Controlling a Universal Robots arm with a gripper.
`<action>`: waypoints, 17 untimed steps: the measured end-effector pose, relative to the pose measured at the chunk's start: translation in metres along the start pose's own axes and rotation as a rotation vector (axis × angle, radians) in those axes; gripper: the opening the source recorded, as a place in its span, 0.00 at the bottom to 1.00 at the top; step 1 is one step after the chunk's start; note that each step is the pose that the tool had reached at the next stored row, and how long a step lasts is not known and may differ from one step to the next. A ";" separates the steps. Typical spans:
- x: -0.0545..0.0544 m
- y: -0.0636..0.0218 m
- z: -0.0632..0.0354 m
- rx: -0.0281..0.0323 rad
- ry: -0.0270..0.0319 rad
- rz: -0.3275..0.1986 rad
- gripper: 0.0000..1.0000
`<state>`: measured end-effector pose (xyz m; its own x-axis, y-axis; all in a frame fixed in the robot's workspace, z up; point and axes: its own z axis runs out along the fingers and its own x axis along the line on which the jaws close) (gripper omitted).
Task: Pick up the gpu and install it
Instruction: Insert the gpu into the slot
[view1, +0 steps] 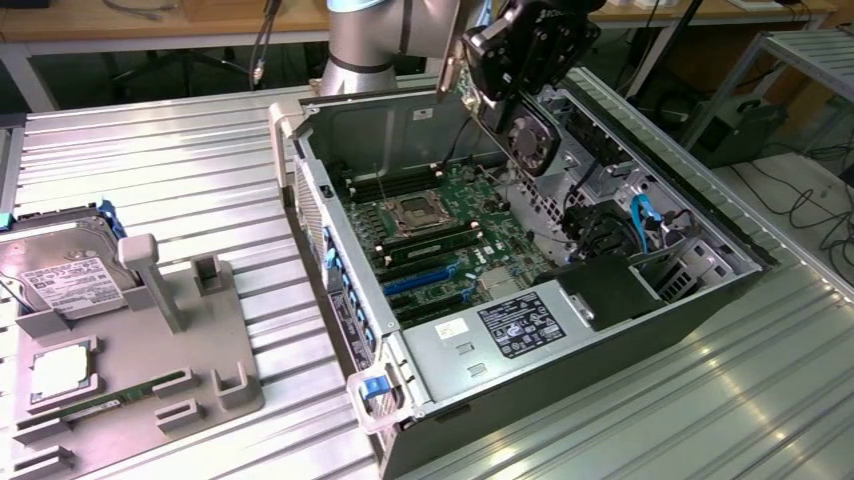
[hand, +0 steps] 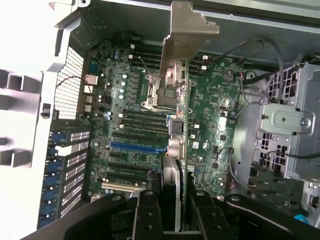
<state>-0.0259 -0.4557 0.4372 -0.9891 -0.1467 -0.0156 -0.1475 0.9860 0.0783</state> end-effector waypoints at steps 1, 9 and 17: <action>0.000 0.0000 0.0000 -0.0002 0.0006 -0.009 0.28; 0.000 0.0000 0.0001 -0.0015 0.0070 -0.089 0.28; 0.000 -0.0001 0.0001 -0.0025 0.0123 -0.157 0.28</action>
<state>-0.0259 -0.4557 0.4371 -0.9538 -0.3001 -0.0156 -0.3004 0.9506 0.0784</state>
